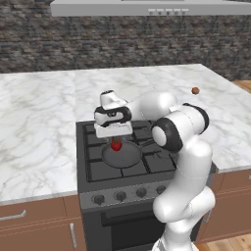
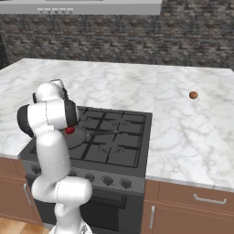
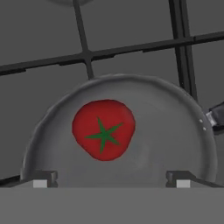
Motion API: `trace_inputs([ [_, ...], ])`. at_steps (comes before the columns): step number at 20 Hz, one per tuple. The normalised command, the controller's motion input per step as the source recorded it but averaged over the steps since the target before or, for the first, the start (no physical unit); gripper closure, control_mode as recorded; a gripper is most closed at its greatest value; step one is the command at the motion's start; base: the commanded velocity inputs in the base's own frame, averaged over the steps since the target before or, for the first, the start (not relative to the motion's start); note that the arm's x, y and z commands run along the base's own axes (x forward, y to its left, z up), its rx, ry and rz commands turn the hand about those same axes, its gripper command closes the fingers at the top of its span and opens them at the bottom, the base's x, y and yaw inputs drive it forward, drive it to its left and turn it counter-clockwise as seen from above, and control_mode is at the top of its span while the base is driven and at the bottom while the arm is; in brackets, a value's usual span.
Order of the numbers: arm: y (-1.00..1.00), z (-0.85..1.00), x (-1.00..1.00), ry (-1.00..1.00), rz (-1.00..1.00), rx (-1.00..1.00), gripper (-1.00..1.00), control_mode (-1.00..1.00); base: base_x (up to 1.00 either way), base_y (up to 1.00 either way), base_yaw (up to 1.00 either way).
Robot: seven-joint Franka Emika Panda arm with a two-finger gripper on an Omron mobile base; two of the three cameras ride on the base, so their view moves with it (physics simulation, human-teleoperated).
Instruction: Place the pan on the front left burner on the stove. Then place the tomato and the onion in the pan and turn on the front left burner.
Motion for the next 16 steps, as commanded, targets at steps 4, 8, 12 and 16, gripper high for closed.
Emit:
trace_inputs([
  [4, -0.11, 0.54, -0.32, 0.00, 0.00, 0.00, -1.00, -1.00, 0.00, 0.00, 0.00],
  [8, -0.20, 0.39, -0.45, 0.00, 0.00, 0.00, -1.00, -1.00, 0.00, 0.00, 0.00],
  [12, -0.28, 0.25, -0.47, 0.00, 0.00, 0.00, -1.00, -1.00, 0.00, 0.00, 0.00],
  [16, -0.27, 0.19, -0.45, 0.00, 0.00, 0.00, -1.00, -1.00, 0.00, 0.00, 0.00],
])
